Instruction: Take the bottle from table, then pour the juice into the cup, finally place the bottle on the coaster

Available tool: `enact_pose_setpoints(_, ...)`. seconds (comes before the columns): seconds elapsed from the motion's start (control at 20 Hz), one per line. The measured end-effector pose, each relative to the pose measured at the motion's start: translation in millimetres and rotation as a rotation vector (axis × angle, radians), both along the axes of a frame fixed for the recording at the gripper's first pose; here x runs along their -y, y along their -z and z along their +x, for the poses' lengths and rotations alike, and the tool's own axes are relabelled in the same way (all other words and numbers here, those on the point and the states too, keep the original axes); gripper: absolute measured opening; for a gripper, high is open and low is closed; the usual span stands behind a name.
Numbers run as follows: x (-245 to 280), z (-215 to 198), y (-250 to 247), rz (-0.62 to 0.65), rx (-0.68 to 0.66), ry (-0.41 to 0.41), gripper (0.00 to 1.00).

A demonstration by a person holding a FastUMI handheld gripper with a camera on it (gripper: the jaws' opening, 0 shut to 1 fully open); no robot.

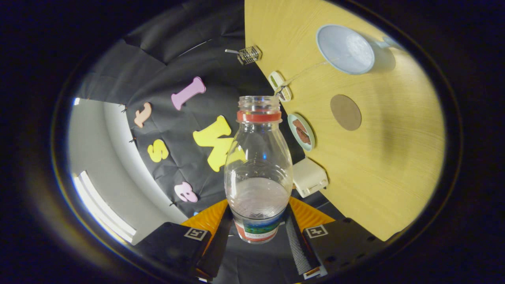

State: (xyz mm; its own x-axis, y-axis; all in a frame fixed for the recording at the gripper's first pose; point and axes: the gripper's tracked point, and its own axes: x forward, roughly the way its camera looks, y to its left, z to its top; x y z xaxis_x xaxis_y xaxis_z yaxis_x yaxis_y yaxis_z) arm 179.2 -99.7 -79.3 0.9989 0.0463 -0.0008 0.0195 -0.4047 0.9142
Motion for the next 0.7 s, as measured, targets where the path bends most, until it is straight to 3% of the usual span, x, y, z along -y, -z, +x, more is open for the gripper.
enact_pose_setpoints(0.7, 6, 2, -17, 0.090, 0.027, 0.008, 0.75)
